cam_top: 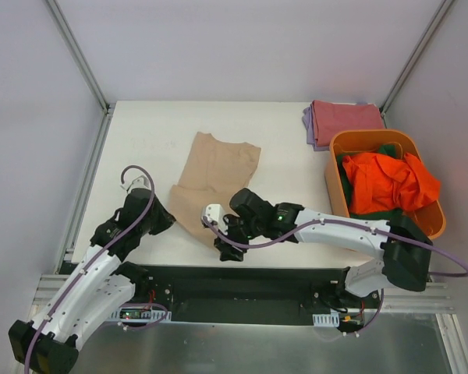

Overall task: Fold and stack the t-shirts
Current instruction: Fold the long partially folded tshirt into a neat square

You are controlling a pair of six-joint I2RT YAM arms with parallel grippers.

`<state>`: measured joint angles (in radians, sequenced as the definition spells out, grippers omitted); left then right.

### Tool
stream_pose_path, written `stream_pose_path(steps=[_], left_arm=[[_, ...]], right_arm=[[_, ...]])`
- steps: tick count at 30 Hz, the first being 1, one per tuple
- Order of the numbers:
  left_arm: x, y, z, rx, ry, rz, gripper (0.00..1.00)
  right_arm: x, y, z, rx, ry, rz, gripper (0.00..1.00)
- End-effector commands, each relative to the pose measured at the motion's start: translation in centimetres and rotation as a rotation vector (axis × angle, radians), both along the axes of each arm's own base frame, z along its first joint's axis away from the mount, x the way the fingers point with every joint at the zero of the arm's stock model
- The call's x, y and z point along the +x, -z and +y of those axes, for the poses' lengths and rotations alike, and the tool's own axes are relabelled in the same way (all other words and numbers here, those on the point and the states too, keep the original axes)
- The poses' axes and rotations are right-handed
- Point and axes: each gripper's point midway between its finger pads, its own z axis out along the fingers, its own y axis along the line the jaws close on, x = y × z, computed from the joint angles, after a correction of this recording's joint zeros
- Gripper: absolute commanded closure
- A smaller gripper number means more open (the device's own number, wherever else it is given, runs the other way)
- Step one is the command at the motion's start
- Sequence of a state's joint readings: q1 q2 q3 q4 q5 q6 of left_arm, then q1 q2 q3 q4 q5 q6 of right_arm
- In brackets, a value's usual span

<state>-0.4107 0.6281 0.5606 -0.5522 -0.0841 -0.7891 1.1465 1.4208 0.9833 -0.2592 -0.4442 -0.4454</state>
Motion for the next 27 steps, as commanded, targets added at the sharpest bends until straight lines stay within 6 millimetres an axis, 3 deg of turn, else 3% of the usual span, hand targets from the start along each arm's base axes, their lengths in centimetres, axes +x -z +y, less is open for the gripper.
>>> stream_pose_path(steps=[1, 2, 3, 14, 20, 27], left_arm=[[-0.3, 1.5, 1.1, 0.062, -0.034, 0.072, 1.00], [-0.3, 1.8, 1.2, 0.069, -0.036, 0.084, 1.00], [-0.4, 2.1, 1.3, 0.073, -0.046, 0.098, 1.00], [-0.5, 2.2, 1.5, 0.077, -0.055, 0.099, 1.00], [-0.6, 2.4, 1.5, 0.079, -0.059, 0.113, 1.00], [-0.5, 2.4, 2.0, 0.098, -0.080, 0.111, 1.00]], right_arm=[[1.7, 0.1, 4.3, 0.056, 0.021, -0.124, 0.36], [2.0, 1.1, 4.6, 0.024, 0.021, -0.171, 0.27], [2.5, 2.0, 4.8, -0.007, 0.028, -0.220, 0.24], [4.5, 7.9, 4.0, -0.281, 0.072, -0.433, 0.23], [5.6, 10.1, 2.9, -0.385, 0.109, -0.486, 0.31], [6.7, 11.7, 1.2, -0.472, 0.165, -0.546, 0.61]])
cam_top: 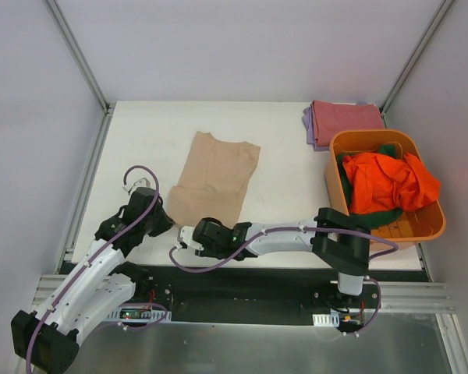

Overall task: Fold and stack the t-shirts
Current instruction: Fold the long partially folded tshirt into a neat square

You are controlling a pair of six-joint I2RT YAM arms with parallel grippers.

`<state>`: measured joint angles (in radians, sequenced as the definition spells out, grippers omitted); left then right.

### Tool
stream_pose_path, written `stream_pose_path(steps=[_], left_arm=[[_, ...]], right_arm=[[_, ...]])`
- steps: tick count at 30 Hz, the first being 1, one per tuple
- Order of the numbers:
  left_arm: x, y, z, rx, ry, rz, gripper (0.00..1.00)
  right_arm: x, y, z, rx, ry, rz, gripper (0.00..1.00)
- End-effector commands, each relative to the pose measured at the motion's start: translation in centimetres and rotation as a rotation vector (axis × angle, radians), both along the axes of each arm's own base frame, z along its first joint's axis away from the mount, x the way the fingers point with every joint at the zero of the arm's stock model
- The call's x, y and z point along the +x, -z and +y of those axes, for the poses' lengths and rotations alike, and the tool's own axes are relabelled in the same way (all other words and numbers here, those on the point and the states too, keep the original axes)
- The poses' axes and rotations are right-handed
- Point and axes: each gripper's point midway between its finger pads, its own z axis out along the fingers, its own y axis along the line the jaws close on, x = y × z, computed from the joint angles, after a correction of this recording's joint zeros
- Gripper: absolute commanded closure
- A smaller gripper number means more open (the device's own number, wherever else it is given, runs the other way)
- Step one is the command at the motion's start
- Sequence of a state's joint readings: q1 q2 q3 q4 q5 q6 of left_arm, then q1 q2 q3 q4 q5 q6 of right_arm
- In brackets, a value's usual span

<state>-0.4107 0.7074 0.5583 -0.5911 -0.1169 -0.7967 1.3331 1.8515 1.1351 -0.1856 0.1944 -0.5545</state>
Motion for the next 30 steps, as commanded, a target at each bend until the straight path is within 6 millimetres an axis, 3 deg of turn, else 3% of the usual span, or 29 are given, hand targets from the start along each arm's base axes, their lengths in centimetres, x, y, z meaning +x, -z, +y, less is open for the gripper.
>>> stream_pose_path(steps=[1, 4, 8, 12, 15, 19, 22, 25, 30], left_arm=[[0.2, 0.1, 1.2, 0.036, -0.056, 0.005, 1.00], [0.2, 0.0, 1.6, 0.054, -0.075, 0.002, 1.00], [0.4, -0.9, 2.3, 0.072, -0.105, -0.020, 1.00], [0.4, -2.1, 3.0, 0.073, -0.140, -0.059, 1.00], [0.4, -3.3, 3.4, 0.061, -0.170, -0.104, 1.00], [0.7, -5.7, 3.9, 0.034, -0.207, -0.193, 1.00], [1.1, -8.0, 4.3, 0.016, -0.237, -0.268, 1.00], [2.0, -10.2, 4.8, 0.005, -0.285, -0.332, 1.00], [5.6, -12.9, 2.7, -0.027, -0.216, -0.429, 1.00]], right_arm=[[1.3, 1.5, -2.4, -0.112, 0.070, -0.077, 0.69], [0.9, 1.3, -2.8, -0.111, 0.078, -0.057, 0.85], [-2.2, -0.2, -1.7, -0.021, -0.021, 0.092, 0.97], [-5.9, -4.2, -0.2, 0.123, -0.132, 0.280, 1.00], [-9.5, -8.6, 0.7, 0.231, -0.237, 0.461, 1.00], [-12.1, -13.5, 0.8, 0.341, -0.322, 0.657, 1.00], [-11.3, -15.7, 0.6, 0.403, -0.278, 0.735, 1.00], [-9.2, -16.5, 0.0, 0.439, -0.205, 0.753, 0.99], [-4.7, -16.7, -1.4, 0.482, -0.033, 0.771, 1.00]])
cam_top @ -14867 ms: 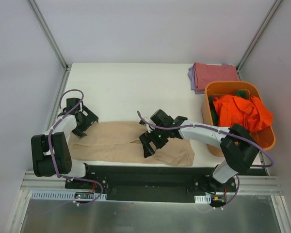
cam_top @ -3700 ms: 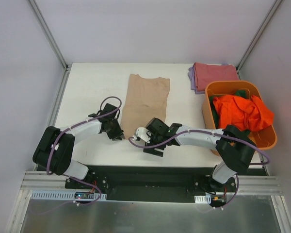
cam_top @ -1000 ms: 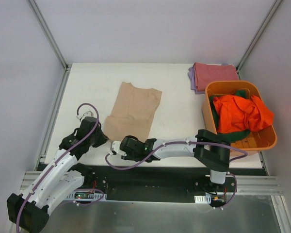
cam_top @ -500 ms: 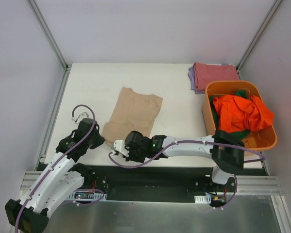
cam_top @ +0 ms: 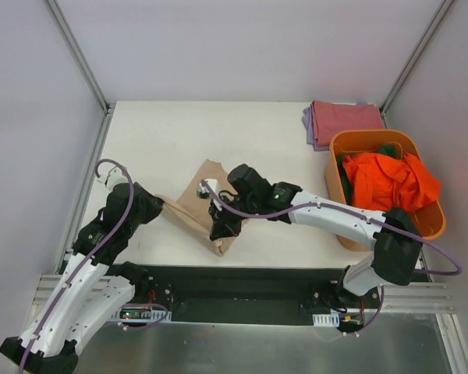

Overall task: Fold and stack the t-shirts
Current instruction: Fold the long partially folded tshirt into a neat square

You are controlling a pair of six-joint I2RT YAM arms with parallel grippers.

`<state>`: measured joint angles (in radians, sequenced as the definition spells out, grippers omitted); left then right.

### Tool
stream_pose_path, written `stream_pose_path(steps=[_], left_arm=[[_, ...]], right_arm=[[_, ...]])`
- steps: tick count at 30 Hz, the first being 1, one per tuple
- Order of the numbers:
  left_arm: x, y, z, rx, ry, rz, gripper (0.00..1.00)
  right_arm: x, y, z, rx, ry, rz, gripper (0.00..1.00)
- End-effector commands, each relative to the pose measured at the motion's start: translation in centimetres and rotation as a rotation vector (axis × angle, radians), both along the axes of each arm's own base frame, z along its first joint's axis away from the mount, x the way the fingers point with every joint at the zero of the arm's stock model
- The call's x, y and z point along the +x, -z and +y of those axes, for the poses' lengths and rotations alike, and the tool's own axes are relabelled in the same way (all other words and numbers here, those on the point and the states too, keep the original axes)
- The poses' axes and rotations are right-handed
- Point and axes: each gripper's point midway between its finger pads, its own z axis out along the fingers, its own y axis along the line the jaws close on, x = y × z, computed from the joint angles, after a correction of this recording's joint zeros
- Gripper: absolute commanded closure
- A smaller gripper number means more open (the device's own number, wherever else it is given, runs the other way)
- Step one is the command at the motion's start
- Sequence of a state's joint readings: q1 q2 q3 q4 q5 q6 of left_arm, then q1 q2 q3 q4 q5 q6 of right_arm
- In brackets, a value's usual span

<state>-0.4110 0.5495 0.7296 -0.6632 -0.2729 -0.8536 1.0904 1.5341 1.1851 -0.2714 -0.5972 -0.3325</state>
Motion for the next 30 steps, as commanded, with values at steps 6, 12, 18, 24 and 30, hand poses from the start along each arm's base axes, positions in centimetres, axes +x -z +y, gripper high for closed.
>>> stream_pose_path(steps=[6, 12, 18, 24, 30], left_arm=[[8.6, -4.9, -1.9, 0.041, -0.020, -0.159, 1.00], [12.9, -5.2, -3.6, 0.065, -0.003, -0.157, 1.00], [17.6, -2.7, -5.2, 0.128, 0.021, -0.067, 1.00], [23.0, 0.9, -6.9, 0.158, 0.065, 0.019, 1.00], [27.6, 4.2, -9.6, 0.164, 0.158, 0.082, 0.55]], right_arm=[[5.7, -1.3, -5.0, -0.015, 0.243, 0.169, 1.00], [10.1, -0.8, -7.5, -0.008, 0.381, 0.251, 1.00], [14.9, 1.3, -9.6, -0.051, 0.521, 0.239, 1.00], [21.6, 4.6, -12.1, -0.123, 0.698, 0.214, 0.99], [28.8, 7.9, -14.9, -0.251, 0.839, 0.079, 0.28]])
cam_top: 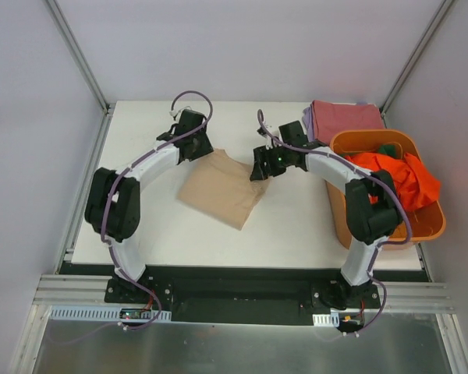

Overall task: Fold and stack the t-shirts
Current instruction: Fold the long partially folded tshirt into a neat square, then smooth out wrinkles on the folded tshirt

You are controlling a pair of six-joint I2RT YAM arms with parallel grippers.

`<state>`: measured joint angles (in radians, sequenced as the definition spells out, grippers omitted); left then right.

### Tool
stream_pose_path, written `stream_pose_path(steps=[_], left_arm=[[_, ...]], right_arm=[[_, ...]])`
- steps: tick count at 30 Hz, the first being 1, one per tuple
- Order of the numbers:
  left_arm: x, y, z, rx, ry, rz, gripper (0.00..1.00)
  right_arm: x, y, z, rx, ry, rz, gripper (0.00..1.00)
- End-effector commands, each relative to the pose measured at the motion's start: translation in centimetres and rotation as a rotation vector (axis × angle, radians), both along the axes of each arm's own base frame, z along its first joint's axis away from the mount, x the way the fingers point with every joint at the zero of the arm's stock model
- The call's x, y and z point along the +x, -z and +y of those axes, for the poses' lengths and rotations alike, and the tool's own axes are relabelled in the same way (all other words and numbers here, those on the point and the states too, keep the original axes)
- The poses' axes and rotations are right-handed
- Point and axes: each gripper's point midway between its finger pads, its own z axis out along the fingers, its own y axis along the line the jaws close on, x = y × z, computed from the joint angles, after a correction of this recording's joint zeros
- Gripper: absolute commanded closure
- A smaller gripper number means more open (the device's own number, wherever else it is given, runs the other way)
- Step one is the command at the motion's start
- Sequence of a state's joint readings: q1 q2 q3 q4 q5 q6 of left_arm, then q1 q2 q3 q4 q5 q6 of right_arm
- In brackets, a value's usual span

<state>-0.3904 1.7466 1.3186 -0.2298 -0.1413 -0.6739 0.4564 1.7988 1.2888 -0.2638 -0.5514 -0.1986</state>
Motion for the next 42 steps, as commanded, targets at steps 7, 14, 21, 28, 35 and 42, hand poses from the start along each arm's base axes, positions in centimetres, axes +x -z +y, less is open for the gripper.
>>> stream_pose_path(steps=[7, 14, 21, 28, 35, 42], left_arm=[[5.2, -4.5, 0.2, -0.012, 0.040, -0.135, 0.01], [1.8, -4.2, -5.3, -0.211, 0.364, -0.065, 0.01], [3.6, 1.0, -7.9, -0.334, 0.420, 0.062, 0.01], [2.5, 7.7, -1.4, -0.248, 0.204, 0.208, 0.01], [-6.1, 9.6, -0.9, -0.290, 0.216, 0.335, 0.01], [-9.1, 3.9, 1.5, -0.181, 0.180, 0.139, 0.01]], right_arm=[[6.4, -4.7, -4.0, -0.209, 0.141, -0.202, 0.04], [-0.2, -7.9, 0.3, 0.185, 0.069, -0.157, 0.04], [-1.7, -5.3, 5.4, 0.396, -0.016, 0.075, 0.04], [-0.3, 3.8, 4.5, 0.145, 0.088, 0.175, 0.04], [-2.5, 6.1, 2.2, 0.025, 0.080, 0.205, 0.04], [-2.8, -0.4, -1.2, -0.039, 0.139, -0.060, 0.04]])
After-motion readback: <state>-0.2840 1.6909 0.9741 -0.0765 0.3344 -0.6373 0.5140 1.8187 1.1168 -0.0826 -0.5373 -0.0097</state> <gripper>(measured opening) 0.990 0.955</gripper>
